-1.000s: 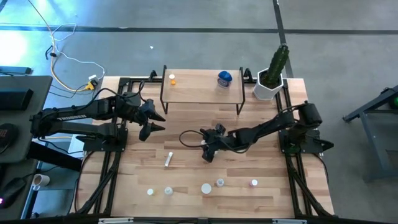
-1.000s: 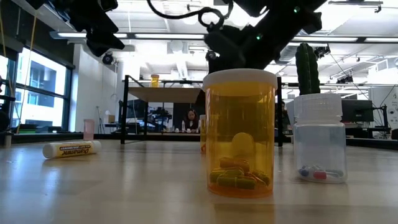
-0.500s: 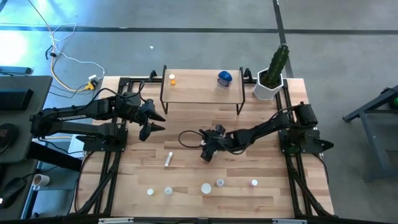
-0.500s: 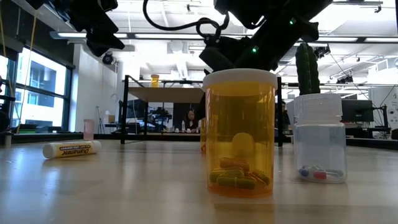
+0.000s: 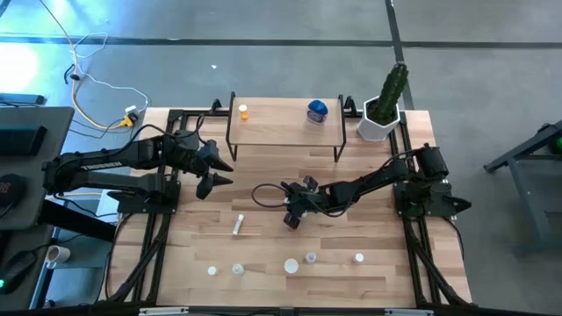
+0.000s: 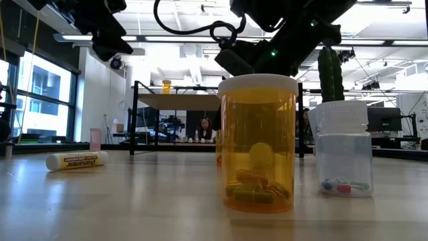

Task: Pick and place medicine bottles onto shelf by color
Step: Put the small orange pill bottle on the shelf

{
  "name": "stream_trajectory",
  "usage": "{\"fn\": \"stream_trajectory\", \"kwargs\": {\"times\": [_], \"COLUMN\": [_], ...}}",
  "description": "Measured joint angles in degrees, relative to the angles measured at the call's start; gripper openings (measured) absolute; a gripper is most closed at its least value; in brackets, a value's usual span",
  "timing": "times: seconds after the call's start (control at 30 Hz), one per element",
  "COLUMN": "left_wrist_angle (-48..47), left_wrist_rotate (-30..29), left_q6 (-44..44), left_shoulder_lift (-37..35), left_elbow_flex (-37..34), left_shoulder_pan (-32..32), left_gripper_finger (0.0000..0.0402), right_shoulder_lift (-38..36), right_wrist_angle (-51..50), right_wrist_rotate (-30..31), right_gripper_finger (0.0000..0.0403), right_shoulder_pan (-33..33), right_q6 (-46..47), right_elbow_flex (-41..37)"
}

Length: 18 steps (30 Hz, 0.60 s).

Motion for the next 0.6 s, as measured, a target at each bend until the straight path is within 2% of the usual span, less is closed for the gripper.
{"fn": "stream_trajectory", "kwargs": {"times": [0.4,0.6], "left_wrist_angle": [-0.4,-0.4], "left_wrist_rotate": [-0.4,-1.2], "left_q6": [1.6,1.5], "left_shoulder_lift": [0.0,0.0], "left_elbow_flex": [0.0,0.0], "left_shoulder_pan": [0.0,0.0], "left_gripper_finger": [0.0204,0.0204], "right_shoulder_lift": [0.0,-0.4], "right_wrist_angle": [-0.4,-2.9], "right_wrist_rotate": [0.3,0.3], "right_gripper_finger": [0.0103,0.0102], "right_shoulder_pan": [0.0,-0.4], "right_q6": [0.3,-1.0], "right_elbow_flex": [0.3,4.0]}}
